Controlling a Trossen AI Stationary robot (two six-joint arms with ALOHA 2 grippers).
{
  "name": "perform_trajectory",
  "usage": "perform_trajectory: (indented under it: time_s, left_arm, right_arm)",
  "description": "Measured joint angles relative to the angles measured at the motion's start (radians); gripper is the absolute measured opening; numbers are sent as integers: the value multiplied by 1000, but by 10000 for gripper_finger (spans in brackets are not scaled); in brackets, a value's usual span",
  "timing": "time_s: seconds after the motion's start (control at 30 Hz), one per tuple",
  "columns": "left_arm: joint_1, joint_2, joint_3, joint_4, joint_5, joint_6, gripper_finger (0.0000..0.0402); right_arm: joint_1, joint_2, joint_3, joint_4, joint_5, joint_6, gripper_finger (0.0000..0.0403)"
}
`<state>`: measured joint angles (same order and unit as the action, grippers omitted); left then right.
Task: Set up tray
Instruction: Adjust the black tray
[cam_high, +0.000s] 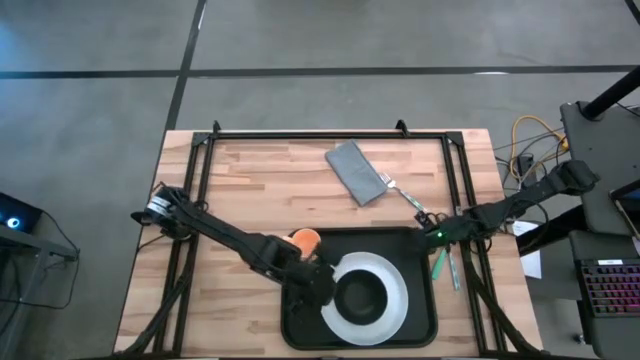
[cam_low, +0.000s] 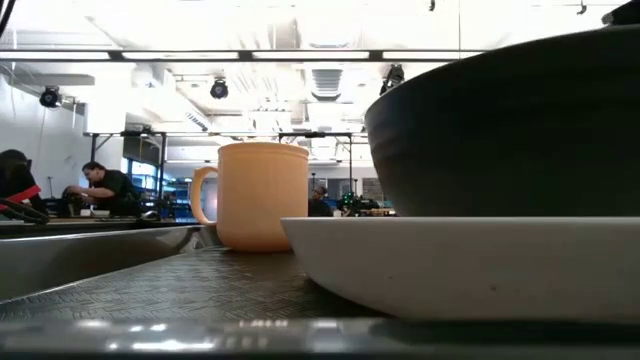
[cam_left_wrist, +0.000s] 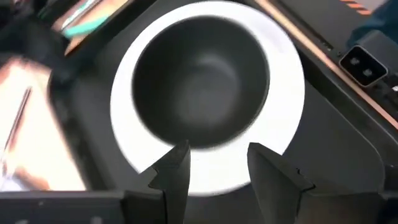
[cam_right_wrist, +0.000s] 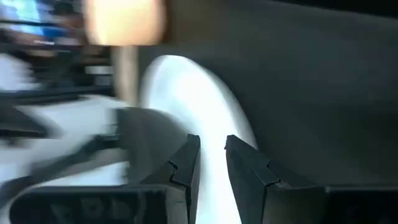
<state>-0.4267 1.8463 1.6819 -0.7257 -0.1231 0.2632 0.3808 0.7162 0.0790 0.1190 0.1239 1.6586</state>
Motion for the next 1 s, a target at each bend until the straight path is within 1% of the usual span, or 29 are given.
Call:
perform_trajectory:
  time_s: [0.13,0.23,0.33,0.4,0.47,0.6,0.77,0.83,0.9,1.0]
  left_arm:
    - [0,-44,-1,-60,-49,-98,141]
    - [0,-59,-1,-96,-69,-164,141]
    - [0,-63,-1,-124,-70,-219,141]
    - [0,-64,-1,-139,-70,-245,141]
    - [-1,-64,-1,-151,-70,-263,141]
    - [-7,-64,-2,-179,-70,-309,141]
    - [-33,-65,-2,-192,-71,-375,141]
    - [-43,-65,-2,-195,-71,-378,141]
    - [-52,-65,-2,-194,-75,-379,141]
    - [-55,-65,-2,-195,-97,-380,141]
  right_arm:
    - [27,103,150,-322,7,-35,65]
    - [28,182,278,-549,8,-73,52]
    - [28,270,389,-690,-28,-116,27]
    - [30,331,443,-704,-86,-142,13]
    - [47,398,485,-704,-151,-146,10]
    - [148,544,544,-721,-232,-78,9]
    - [308,695,570,-715,-256,133,8]
    - [352,738,577,-665,-253,195,8]
    - [376,773,587,-613,-253,222,8]
    - [382,821,613,-538,-235,232,8]
